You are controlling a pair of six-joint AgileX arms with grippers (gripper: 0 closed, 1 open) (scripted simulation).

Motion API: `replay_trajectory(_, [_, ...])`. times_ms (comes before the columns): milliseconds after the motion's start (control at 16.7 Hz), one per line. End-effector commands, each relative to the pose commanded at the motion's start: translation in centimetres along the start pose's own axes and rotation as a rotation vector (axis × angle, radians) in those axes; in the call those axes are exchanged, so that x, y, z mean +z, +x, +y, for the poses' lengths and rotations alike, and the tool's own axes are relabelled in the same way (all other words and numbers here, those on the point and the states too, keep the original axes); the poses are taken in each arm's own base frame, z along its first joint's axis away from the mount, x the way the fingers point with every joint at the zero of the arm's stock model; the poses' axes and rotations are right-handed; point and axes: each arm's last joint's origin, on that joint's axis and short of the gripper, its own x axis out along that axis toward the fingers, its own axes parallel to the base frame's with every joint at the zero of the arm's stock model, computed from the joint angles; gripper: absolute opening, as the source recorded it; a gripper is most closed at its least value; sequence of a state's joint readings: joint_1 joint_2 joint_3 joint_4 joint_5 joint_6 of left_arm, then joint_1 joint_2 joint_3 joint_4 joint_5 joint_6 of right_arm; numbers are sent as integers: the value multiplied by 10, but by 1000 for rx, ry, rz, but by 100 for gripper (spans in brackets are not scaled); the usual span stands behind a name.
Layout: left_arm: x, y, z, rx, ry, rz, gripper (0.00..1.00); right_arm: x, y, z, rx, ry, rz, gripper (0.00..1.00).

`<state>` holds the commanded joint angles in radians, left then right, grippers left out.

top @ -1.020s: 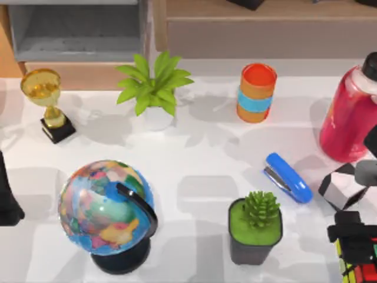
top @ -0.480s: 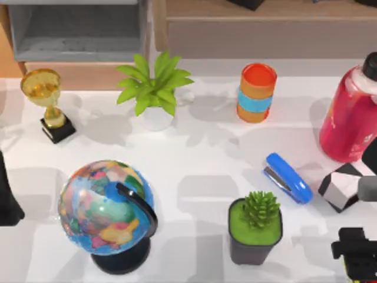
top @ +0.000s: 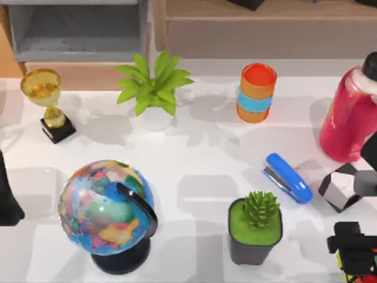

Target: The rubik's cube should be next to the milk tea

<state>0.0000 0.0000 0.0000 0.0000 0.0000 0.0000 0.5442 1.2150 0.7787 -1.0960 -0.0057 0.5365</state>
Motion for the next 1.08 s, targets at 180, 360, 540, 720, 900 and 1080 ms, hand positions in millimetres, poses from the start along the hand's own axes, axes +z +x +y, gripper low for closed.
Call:
replay_trajectory(180, [0,0,0,0,0,0,100,1,-2,1,15,-2,-20,0])
replay_trajectory(360, [0,0,0,0,0,0,100,1,-2,1,22,-1,-36,0])
replay_trajectory(540, [0,0,0,0,0,0,100,0,3,0,17,2,-42,0])
replay_trajectory(720, [0,0,0,0,0,0,100,-2,12,-3,-5,5,-21,0])
replay_trajectory(900, [0,0,0,0,0,0,100,-5,25,-6,-39,8,24,0])
replay_trajectory(1080, [0,0,0,0,0,0,100,-5,25,-6,-39,8,24,0])
